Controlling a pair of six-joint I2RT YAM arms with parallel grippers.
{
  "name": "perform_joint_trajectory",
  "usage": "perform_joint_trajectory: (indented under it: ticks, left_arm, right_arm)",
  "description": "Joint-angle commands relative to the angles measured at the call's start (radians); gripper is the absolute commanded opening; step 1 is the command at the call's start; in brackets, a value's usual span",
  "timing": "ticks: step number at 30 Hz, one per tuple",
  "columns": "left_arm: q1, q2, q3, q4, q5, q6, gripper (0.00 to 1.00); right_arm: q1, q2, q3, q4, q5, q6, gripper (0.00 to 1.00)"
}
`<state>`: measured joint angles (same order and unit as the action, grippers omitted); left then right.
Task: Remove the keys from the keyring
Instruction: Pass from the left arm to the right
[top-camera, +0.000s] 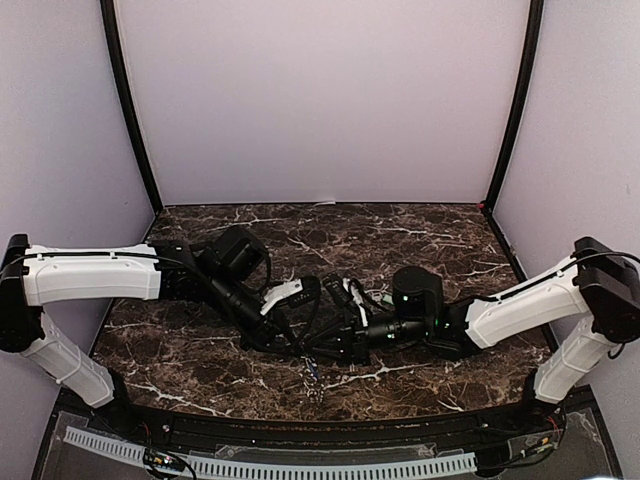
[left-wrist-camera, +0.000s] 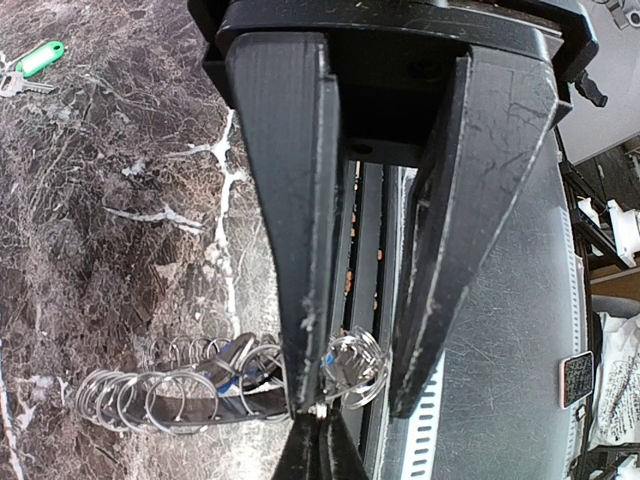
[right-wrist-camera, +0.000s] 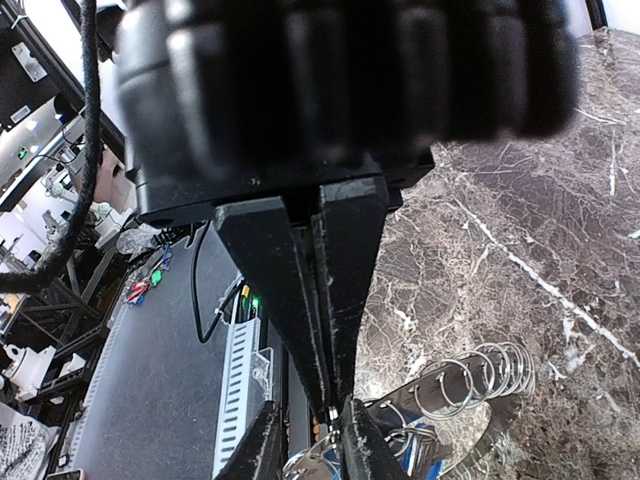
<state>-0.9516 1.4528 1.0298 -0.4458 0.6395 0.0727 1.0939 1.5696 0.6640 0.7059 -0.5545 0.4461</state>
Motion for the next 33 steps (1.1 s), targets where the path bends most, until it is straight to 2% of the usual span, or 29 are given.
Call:
perform_joint_trajectory:
  ticks: [1, 6, 14, 16, 20, 25, 26, 33]
  left_arm:
    - [0.002, -0.006, 0.005, -0.029, 0.021, 0.022, 0.0]
    - [0.002, -0.008, 0.007, -0.028, 0.01, 0.022, 0.0]
    - [0.002, -0.003, 0.01, -0.032, 0.016, 0.019, 0.0]
    - [0.002, -0.003, 0.013, -0.032, 0.013, 0.019, 0.0]
    - [0.002, -0.011, 0.002, 0.001, 0.001, -0.002, 0.0]
    - [0.002, -0.041, -0.069, 0.127, 0.001, -0.073, 0.0]
    - [0.002, -0.046, -0.079, 0.15, -0.004, -0.088, 0.02]
    - [0.005, -0.091, -0.158, 0.294, -0.022, -0.184, 0.31]
  right_arm:
    - [-0.009, 0.02, 0.01, 0.039, 0.017, 0.002, 0.21]
    - [-0.009, 0.035, 0.021, 0.034, -0.007, -0.003, 0.2]
    - [-0.009, 0.059, 0.012, 0.042, -0.03, -0.021, 0.07]
    - [-0.009, 0.062, 0.012, 0.05, -0.039, -0.029, 0.0]
    - [-0.008, 0.063, -0.004, 0.075, -0.051, -0.047, 0.0]
    - [-0.008, 0.037, -0.045, 0.123, -0.007, -0.049, 0.0]
    - [-0.008, 0.037, -0.054, 0.134, 0.003, -0.049, 0.0]
    - [-0.008, 0.038, -0.088, 0.192, 0.057, -0.041, 0.0]
